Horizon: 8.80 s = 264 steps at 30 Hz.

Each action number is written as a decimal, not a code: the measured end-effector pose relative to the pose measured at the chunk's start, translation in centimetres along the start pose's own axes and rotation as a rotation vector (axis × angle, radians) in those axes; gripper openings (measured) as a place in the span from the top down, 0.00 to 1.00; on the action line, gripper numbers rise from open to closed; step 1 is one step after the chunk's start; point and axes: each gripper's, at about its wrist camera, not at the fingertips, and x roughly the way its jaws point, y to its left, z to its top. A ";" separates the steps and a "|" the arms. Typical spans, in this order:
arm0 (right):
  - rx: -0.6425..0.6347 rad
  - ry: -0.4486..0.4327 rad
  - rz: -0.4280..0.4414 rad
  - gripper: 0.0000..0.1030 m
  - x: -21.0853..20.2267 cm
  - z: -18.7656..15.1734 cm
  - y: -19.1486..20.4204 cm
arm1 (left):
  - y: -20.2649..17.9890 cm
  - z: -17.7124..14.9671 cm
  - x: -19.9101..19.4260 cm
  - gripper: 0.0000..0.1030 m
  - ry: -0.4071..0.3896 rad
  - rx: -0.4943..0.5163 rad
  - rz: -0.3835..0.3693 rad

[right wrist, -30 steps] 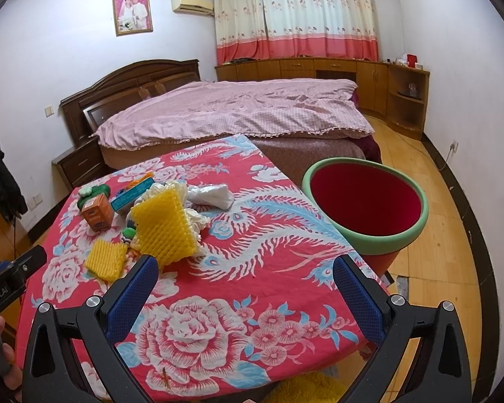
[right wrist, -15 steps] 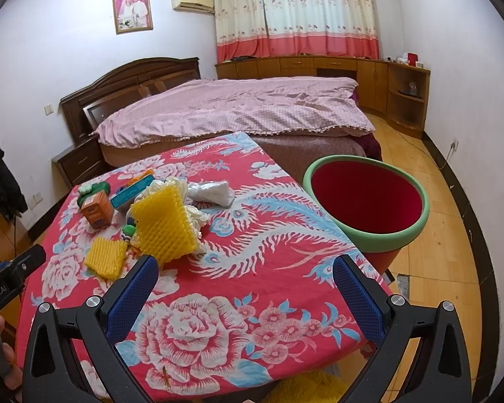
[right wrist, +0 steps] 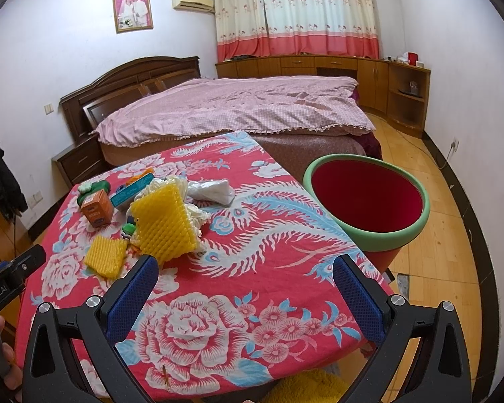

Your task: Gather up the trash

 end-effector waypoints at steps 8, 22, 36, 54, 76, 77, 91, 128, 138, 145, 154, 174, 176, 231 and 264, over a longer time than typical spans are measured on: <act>0.003 0.003 -0.001 0.00 0.1 -0.1 0.0 | 0.5 -0.6 0.0 0.04 0.002 -0.002 0.016; 0.011 0.004 0.029 0.00 0.4 -0.1 0.0 | 0.3 0.1 0.9 0.04 0.031 0.011 0.039; 0.112 0.050 0.043 0.00 3.0 1.4 -2.8 | 0.1 1.1 6.7 0.04 0.179 0.051 0.033; 0.080 0.079 -0.049 0.00 6.2 1.4 -3.1 | -1.4 0.5 13.4 0.25 0.354 0.105 -0.042; 0.004 0.165 0.014 0.00 9.2 2.5 2.8 | 0.1 3.2 11.5 0.89 0.227 0.105 -0.262; -0.006 0.177 0.018 0.00 9.6 2.5 3.5 | 0.5 3.5 11.4 0.89 0.213 0.106 -0.254; -0.013 0.263 0.052 0.65 12.0 1.7 5.7 | 2.3 4.8 12.3 0.89 0.188 0.088 -0.308; 0.126 0.026 0.114 0.90 2.6 6.4 -4.1 | -7.8 7.5 4.3 0.89 0.147 0.153 -0.453; 0.211 0.033 0.045 0.90 4.2 7.1 -10.6 | -14.9 8.5 5.3 0.89 0.114 0.246 -0.461; 0.264 0.041 -0.017 0.90 6.1 6.9 -14.9 | -20.6 7.7 7.6 0.89 0.162 0.297 -0.503; 0.324 0.068 -0.107 0.90 8.2 5.4 -19.3 | -27.1 5.4 10.6 0.89 0.243 0.364 -0.564; 0.393 0.123 -0.164 0.88 11.0 3.5 -23.1 | -33.1 1.9 15.5 0.88 0.356 0.437 -0.586; 0.393 0.123 -0.165 0.87 11.1 3.5 -23.2 | -33.2 1.8 15.6 0.82 0.365 0.435 -0.587; 0.278 0.068 0.060 0.63 5.0 5.6 -11.1 | -12.3 6.7 7.9 0.64 0.197 0.116 -0.335; 0.112 0.195 0.173 0.63 11.7 7.8 -0.4 | 1.3 8.7 17.0 0.47 0.255 -0.062 -0.046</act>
